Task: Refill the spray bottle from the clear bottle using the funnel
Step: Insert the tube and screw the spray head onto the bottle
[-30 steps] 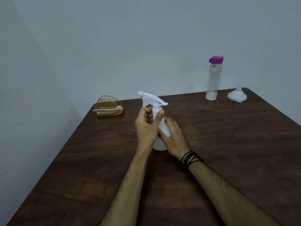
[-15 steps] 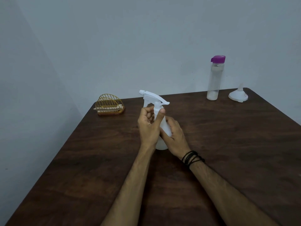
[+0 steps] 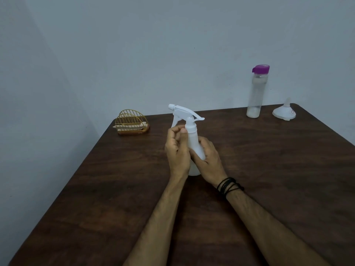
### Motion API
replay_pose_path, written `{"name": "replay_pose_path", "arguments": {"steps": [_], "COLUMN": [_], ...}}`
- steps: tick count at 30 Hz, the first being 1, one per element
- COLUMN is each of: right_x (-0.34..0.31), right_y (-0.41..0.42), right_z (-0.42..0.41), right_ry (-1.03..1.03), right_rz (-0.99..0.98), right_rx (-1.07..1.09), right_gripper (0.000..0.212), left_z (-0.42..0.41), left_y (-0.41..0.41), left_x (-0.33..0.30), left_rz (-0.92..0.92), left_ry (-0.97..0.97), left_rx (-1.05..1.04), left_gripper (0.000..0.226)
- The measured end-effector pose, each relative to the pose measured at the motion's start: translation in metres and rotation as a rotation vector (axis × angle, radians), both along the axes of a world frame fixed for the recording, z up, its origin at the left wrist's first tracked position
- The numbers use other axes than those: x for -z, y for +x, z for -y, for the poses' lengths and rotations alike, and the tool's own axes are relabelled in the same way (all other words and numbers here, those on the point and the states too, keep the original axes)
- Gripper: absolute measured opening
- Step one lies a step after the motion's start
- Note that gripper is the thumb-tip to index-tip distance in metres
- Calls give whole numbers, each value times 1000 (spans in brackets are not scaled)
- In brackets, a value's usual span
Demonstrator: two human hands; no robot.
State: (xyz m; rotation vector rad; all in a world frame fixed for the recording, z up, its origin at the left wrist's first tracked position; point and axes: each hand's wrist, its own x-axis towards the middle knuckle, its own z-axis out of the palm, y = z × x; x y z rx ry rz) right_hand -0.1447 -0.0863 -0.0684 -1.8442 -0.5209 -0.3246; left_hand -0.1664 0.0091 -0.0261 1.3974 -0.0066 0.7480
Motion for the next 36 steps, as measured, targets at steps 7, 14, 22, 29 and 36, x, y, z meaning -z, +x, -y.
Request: {"name": "replay_pose_path", "arguments": {"steps": [7, 14, 22, 29, 36], "right_x": [0, 0, 1, 0, 2], "right_y": [1, 0, 0, -1, 1], "right_z": [2, 1, 1, 1, 1], "right_ry": [-9, 18, -1, 19, 7], "right_rz": [-3, 22, 4, 11, -9], "right_rx": [-33, -9, -27, -26, -36], "right_gripper": [61, 42, 55, 49, 49], "left_z": [4, 3, 4, 2, 0], "left_y": [4, 3, 4, 0, 3], "left_x": [-1, 4, 1, 1, -1], "left_rz": [-50, 13, -86, -6, -27], "left_ry": [104, 27, 75, -25, 81], "left_rx": [72, -76, 90, 54, 117], "left_gripper": [18, 15, 22, 22, 20]}}
